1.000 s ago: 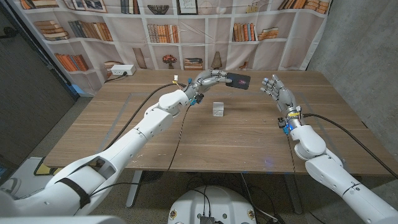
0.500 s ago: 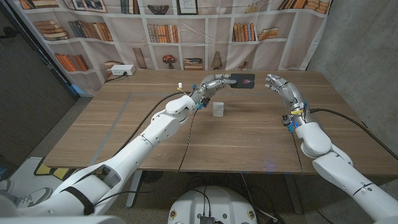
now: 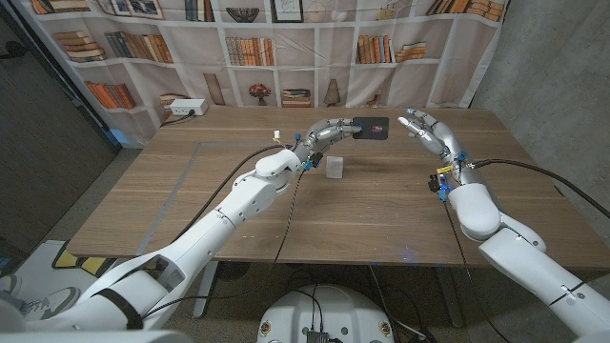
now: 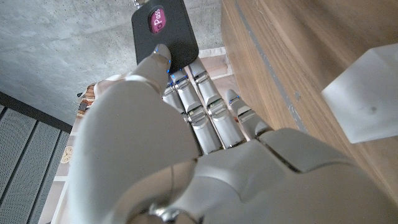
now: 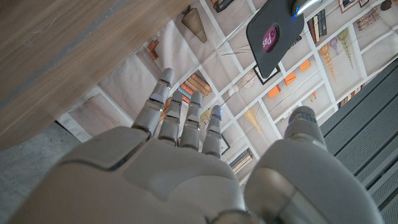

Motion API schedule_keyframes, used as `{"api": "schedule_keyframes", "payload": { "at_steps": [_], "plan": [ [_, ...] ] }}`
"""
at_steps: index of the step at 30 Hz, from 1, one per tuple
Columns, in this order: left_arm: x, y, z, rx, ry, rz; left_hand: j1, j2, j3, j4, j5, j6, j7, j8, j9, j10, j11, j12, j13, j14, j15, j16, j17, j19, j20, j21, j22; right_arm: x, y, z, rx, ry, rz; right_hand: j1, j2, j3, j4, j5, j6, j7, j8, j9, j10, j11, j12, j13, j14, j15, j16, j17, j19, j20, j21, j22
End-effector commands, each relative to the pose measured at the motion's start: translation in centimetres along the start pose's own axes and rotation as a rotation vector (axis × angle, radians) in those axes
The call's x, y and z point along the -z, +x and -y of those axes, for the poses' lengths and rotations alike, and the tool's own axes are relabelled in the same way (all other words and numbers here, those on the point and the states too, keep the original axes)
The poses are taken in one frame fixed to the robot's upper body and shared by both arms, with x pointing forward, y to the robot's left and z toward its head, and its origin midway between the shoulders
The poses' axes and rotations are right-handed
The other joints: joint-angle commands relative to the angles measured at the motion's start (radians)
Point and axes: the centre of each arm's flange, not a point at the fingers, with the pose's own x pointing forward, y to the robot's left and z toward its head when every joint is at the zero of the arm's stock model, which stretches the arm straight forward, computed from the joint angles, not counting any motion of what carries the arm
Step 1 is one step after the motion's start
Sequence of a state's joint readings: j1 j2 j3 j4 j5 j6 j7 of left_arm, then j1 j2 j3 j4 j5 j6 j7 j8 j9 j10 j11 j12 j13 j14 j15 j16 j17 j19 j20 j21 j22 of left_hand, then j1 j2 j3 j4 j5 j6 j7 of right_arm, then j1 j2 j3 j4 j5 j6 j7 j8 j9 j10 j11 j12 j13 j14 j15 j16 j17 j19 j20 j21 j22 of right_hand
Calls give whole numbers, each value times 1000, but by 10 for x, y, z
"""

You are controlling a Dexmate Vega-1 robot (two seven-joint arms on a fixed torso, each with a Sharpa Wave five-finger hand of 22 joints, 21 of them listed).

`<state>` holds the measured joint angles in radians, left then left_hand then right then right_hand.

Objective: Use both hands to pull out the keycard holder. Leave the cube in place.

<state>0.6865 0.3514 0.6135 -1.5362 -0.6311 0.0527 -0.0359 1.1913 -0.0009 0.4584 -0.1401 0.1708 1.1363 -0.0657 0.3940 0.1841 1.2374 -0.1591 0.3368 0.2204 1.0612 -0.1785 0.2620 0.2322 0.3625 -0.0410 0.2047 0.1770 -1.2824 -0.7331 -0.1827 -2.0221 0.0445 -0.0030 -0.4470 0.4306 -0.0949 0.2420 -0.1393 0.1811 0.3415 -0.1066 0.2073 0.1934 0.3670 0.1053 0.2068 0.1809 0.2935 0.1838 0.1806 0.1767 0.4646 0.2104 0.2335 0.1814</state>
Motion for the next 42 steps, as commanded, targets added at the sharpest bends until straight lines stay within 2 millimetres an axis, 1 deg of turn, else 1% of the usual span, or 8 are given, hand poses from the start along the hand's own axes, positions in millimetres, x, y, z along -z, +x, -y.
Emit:
{"api": "schedule_keyframes", "payload": {
  "at_steps": [1,8,13,16,24,29,37,42],
  "plan": [
    [10,-1,5,-3,-8,-22,17,27,1,6,4,45,50,-3,5,8,-10,2,224,-3,-47,-8,0,2,-76,2,1,-19,-8,-11,6,-88,-41,-7,-17,-17,2,5,6,-16,-1,4,-53,11,-16,2,-40,24,-12,4,-23,9,-18,2],
    [9,-2,8,10,-14,-10,17,27,1,6,4,44,49,-5,6,9,-12,1,226,-2,-49,-10,-1,0,-75,1,1,-24,-8,-18,-1,-122,-60,-19,-27,-34,9,11,54,-36,11,6,-82,22,-14,2,-75,30,-7,4,-78,9,-41,2],
    [7,-2,8,17,-19,3,14,29,1,9,4,42,46,-6,6,6,-12,-1,228,-1,-46,-11,-1,0,-74,1,1,-26,-7,-20,-10,-148,-62,-11,-24,-33,7,14,50,-50,9,6,-73,22,-8,2,-58,25,1,3,-84,9,-42,2],
    [7,-4,7,11,-25,9,14,29,2,9,4,44,46,-6,6,7,-14,-3,228,-1,-47,-13,-2,-1,-75,0,1,-31,-6,-23,-16,-175,-66,8,-15,-28,2,17,93,-62,24,9,-60,12,-1,2,-40,13,6,2,-79,9,-37,4],
    [6,-6,4,8,-9,26,11,29,3,11,4,40,44,-9,6,7,-13,-5,229,-3,-46,-17,-3,-2,-73,-1,1,-38,1,-34,-52,-199,-84,21,-11,-26,0,17,115,-56,31,11,-68,9,-3,1,-34,-1,5,2,-76,9,-34,5],
    [6,-5,3,16,-13,28,11,28,3,10,4,41,42,-9,6,7,-12,-6,229,-4,-48,-19,-3,-4,-73,-2,1,-42,4,-42,-73,-217,-76,34,-3,-22,-2,17,142,-58,40,13,-69,7,-3,2,-22,-7,8,2,-63,8,-28,6],
    [6,-3,2,38,-12,25,8,29,3,12,5,39,42,-11,7,6,-13,-9,228,-3,-47,-20,-3,-5,-71,-2,1,-40,9,-51,-96,-224,-81,61,6,-19,-4,14,245,-37,75,24,-55,7,3,1,21,-21,13,2,-2,7,-5,11],
    [5,-2,1,44,-10,24,5,30,4,14,5,39,40,-11,7,6,-16,-10,230,-5,-43,-23,-4,-6,-70,-2,1,-37,10,-53,-94,-226,-89,77,14,-13,-8,14,263,-35,82,29,-49,8,5,1,36,-26,15,2,14,6,0,11]
  ]
}}
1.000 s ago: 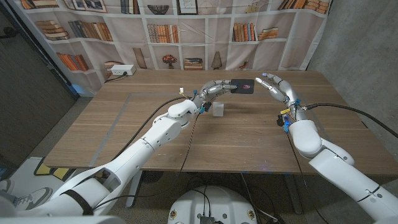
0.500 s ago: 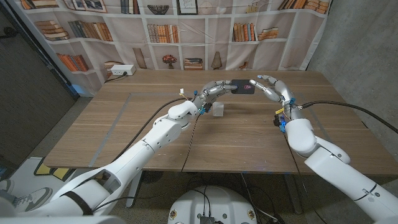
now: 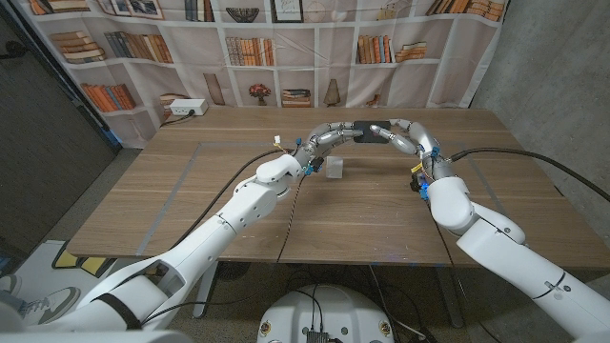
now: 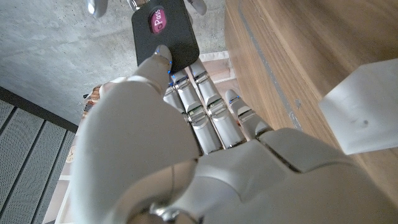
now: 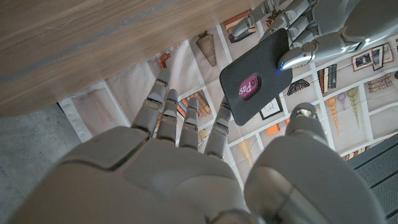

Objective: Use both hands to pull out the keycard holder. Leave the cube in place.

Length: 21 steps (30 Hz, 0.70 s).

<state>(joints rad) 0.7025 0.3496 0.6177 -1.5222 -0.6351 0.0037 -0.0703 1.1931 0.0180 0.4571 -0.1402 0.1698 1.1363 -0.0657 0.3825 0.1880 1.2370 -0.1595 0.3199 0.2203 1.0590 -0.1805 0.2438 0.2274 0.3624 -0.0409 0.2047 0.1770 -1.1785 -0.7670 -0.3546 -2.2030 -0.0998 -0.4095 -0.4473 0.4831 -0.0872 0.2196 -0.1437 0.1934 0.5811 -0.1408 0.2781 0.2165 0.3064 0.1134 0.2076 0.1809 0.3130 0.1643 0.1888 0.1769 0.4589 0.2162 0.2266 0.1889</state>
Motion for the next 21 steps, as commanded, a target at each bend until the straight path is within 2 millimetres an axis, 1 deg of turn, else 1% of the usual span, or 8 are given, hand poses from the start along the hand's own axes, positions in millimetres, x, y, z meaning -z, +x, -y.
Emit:
{"api": "schedule_keyframes", "payload": {
  "at_steps": [1,2,7,9,12,15,17,21],
  "plan": [
    [-2,2,-3,14,2,1,3,11,5,14,6,39,40,1,3,7,-15,7,230,-3,-42,-5,0,-5,-71,-2,1,1,6,-11,-15,-18,-18,34,10,13,-5,2,30,0,15,8,15,0,6,1,24,-8,8,1,26,0,9,4],
    [-2,2,-4,13,2,2,2,11,5,15,6,38,40,0,3,5,-14,6,230,-2,-42,-6,0,-6,-69,-2,1,1,6,-11,-13,-18,-23,47,15,17,-9,2,42,-2,21,11,22,-4,8,1,29,-12,7,1,34,0,11,4],
    [-4,3,-4,19,4,4,2,11,5,15,6,39,40,0,3,5,-15,5,231,4,-43,-4,1,-6,-69,-2,1,4,8,-11,-3,-9,-47,115,32,39,-20,-2,111,23,52,26,59,-9,16,0,61,-17,5,1,57,1,15,5],
    [-4,3,-4,22,5,3,3,10,5,14,6,40,40,0,3,6,-17,5,231,5,-45,-3,1,-6,-69,-2,1,6,8,-11,5,-3,-49,139,43,49,-21,-4,131,24,61,31,73,-13,19,0,73,-22,5,0,67,1,17,5],
    [-4,4,-4,26,5,1,3,10,6,14,6,41,40,1,3,7,-18,5,232,5,-45,-4,1,-6,-68,-2,1,8,7,-9,19,3,-55,176,57,63,-21,-6,170,28,78,38,99,-30,23,-1,98,-32,6,0,86,1,21,6],
    [-3,5,-4,30,5,-2,2,9,6,14,6,42,39,1,3,8,-17,5,232,4,-44,-5,1,-6,-68,-2,1,10,6,-8,27,14,-59,190,61,68,-22,-5,180,16,83,42,107,-35,24,-1,109,-37,6,-1,94,1,24,6],
    [-2,6,-4,33,4,-5,1,10,6,15,6,42,39,0,3,8,-17,4,232,4,-43,-6,1,-6,-68,-3,1,11,5,-7,33,16,-59,193,61,69,-22,-4,178,15,82,44,110,-37,24,-1,111,-38,6,-1,99,0,25,6],
    [0,8,-4,39,-1,-10,0,9,7,15,6,42,38,0,3,10,-17,4,233,3,-42,-8,0,-6,-67,-3,1,11,5,-6,40,22,-59,196,63,69,-17,-4,173,1,83,49,118,-43,25,-1,124,-43,7,0,110,1,29,7]
  ]
}}
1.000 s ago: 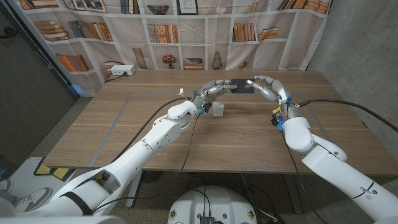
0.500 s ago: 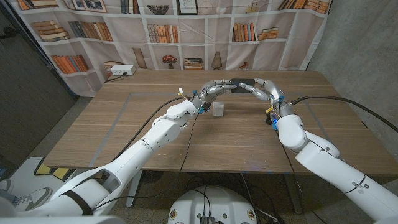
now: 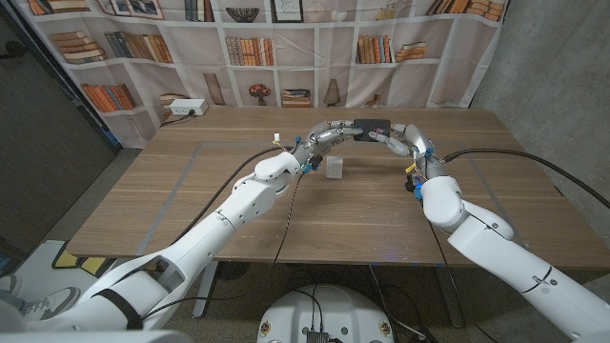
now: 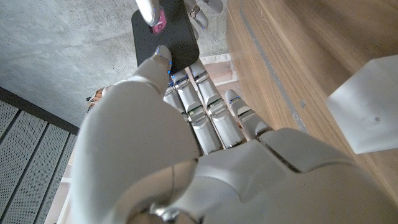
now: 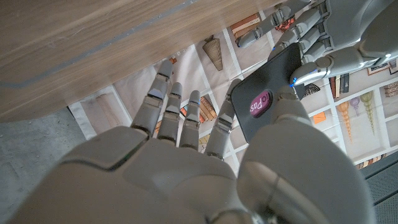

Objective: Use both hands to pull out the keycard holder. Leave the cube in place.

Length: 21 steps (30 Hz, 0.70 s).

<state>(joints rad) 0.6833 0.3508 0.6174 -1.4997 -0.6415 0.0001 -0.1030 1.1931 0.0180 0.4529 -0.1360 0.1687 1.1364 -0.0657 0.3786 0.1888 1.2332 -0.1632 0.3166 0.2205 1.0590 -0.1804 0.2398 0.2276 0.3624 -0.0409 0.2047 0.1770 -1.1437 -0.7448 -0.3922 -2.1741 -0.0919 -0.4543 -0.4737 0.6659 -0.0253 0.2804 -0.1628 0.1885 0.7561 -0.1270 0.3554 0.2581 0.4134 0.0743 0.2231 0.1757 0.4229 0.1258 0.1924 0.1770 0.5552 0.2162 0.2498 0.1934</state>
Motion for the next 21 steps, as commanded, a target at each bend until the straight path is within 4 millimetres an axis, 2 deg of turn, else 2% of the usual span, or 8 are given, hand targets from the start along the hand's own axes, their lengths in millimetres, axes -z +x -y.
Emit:
{"api": "schedule_keyframes", "payload": {
  "at_steps": [1,6,13,21],
  "plan": [
    [4,4,1,18,-7,-12,-2,10,11,12,7,43,38,4,2,13,-15,7,233,3,-41,-4,0,-6,-66,-3,1,4,-1,3,27,23,-11,13,1,8,3,1,-5,-14,5,9,14,-5,9,4,15,-5,3,0,15,1,6,2],
    [7,6,3,27,-12,-18,-2,11,13,12,7,38,39,2,2,10,-12,4,235,3,-43,-6,0,-8,-63,-3,1,5,-1,3,27,29,-16,14,2,8,7,3,-6,-26,8,16,27,-19,11,4,29,-12,3,1,25,1,8,2],
    [9,7,6,37,-16,-23,-2,11,14,11,7,40,42,2,3,11,-12,3,235,1,-43,-8,-1,-9,-65,-3,1,7,-2,3,27,30,-27,32,13,16,10,8,28,-31,32,32,68,-64,18,5,46,-29,1,2,35,1,9,3],
    [12,7,8,38,-22,-27,-6,9,14,13,7,43,39,2,3,14,-13,3,237,1,-41,-10,-1,-10,-66,-4,1,7,-2,4,28,33,-27,48,19,24,10,11,67,-36,57,48,103,-92,24,7,70,-37,0,2,36,1,6,3]
  ]
}}
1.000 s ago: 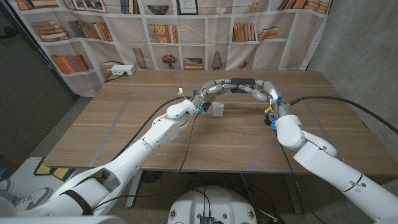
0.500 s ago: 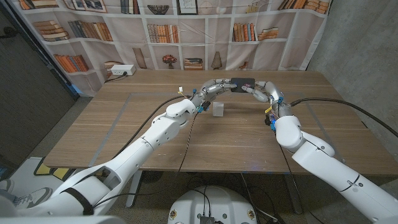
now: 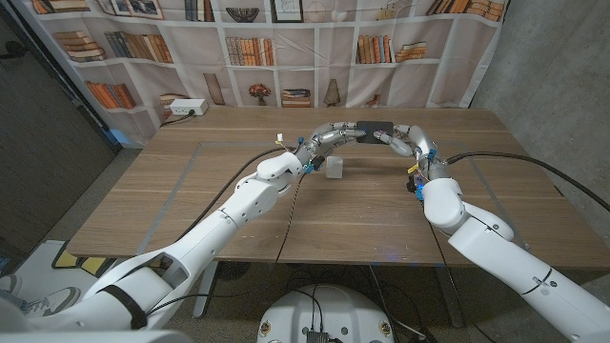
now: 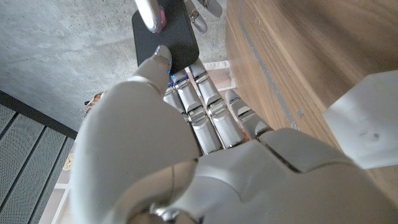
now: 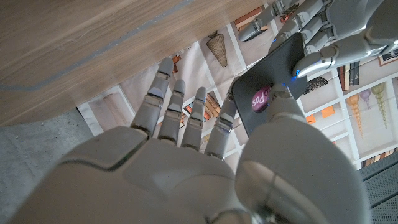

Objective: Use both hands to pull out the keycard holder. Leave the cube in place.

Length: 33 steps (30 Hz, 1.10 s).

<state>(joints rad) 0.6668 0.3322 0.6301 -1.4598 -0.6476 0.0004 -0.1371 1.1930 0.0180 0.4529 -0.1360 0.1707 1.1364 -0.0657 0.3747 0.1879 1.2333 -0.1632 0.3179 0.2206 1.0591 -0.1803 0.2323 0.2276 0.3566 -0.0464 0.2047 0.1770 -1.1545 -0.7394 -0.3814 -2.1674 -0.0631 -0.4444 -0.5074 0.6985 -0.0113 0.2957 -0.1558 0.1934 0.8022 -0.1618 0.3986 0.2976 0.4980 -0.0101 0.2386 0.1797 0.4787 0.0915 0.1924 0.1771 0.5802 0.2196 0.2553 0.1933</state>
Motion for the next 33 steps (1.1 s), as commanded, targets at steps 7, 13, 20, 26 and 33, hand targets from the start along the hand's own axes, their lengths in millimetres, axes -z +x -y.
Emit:
{"api": "schedule_keyframes", "payload": {
  "at_steps": [7,13,20,26,33],
  "plan": [
    [5,1,4,7,-12,-8,-8,10,15,14,5,42,38,5,3,16,-12,0,236,-1,-40,-5,-2,-5,-58,-4,1,3,-2,3,7,14,-9,18,12,12,6,7,30,-4,22,14,32,-10,10,3,26,-10,1,3,16,-3,1,3],
    [5,1,4,7,-13,-5,-8,9,16,13,5,41,39,4,4,13,-12,-2,237,-1,-42,-6,-2,-5,-58,-4,1,4,-4,3,25,32,11,35,20,23,3,10,28,-7,24,18,58,-21,14,3,48,-32,3,3,36,-4,8,3],
    [5,1,4,8,-14,-8,-10,9,17,14,4,43,38,5,4,14,-13,-3,239,-1,-41,-7,-2,-6,-57,-4,1,5,-3,2,14,35,5,45,27,31,2,12,31,-11,24,16,66,-22,14,3,52,-33,0,2,37,-3,7,4],
    [4,2,4,9,-13,-4,-12,9,19,15,4,43,37,4,4,16,-14,-4,239,-2,-39,-9,-3,-6,-56,-4,1,4,-2,1,10,17,3,80,31,47,-12,15,46,-20,27,11,77,-29,12,3,57,-40,-5,0,39,-3,7,4],
    [4,3,4,12,-15,-4,-13,10,20,15,4,43,37,4,4,16,-12,-5,240,-1,-41,-9,-2,-7,-55,-4,1,4,0,1,8,15,7,97,20,50,-15,12,38,-27,22,8,73,-33,5,3,52,-42,-10,-1,38,-4,5,4]
  ]
}}
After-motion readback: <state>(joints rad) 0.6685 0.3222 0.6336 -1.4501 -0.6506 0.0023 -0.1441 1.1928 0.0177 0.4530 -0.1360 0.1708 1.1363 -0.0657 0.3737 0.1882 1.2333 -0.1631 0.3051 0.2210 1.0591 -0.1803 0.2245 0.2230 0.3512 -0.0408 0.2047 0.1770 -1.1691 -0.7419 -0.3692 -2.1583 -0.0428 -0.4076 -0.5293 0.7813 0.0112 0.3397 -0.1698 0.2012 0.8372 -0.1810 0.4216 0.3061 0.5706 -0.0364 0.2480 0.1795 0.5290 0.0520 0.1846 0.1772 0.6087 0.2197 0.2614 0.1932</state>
